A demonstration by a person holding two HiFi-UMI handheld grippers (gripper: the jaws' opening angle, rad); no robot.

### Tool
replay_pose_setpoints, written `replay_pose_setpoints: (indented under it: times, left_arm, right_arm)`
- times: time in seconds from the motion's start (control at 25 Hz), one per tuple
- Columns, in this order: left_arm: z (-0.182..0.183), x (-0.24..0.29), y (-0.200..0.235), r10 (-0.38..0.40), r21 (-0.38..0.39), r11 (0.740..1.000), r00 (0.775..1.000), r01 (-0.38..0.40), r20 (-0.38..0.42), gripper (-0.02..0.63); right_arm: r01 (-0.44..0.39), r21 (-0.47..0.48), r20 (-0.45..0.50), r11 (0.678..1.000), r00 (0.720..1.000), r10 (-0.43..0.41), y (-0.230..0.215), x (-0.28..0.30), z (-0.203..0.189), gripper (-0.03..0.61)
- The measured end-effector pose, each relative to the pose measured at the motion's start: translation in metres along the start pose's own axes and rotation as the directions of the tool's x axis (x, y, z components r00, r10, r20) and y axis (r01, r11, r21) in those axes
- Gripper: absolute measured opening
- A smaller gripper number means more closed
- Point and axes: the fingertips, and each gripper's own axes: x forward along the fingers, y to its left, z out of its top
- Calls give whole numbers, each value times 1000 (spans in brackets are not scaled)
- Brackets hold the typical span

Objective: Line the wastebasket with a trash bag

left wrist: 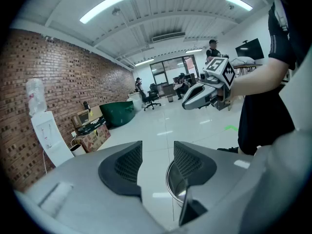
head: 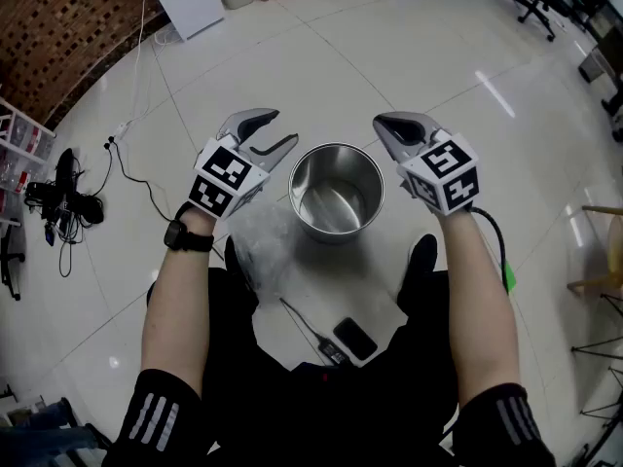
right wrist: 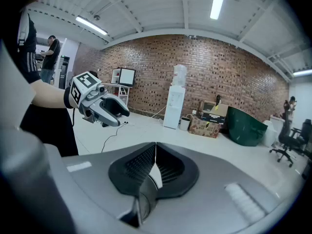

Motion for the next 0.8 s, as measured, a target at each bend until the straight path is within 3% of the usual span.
replay_pose_setpoints:
  times: [0.4,0.64,0.8]
  left_arm:
    - [-57,18,-9,-42,-23,999,987,39,-154,204]
    - [-98,27,-20,-87,-43,996,963,78,-254,204]
    - [-157,32,-30,-121,-96,991,928,93,-353,203]
  right_arm:
    - [-34,-27,-12,999,999,33,10,5,5,9]
    - [-55,-33,-12,998,998,54,16,10,9,9]
    - [-71,-39,-21,997,997,71,23,14,7,9]
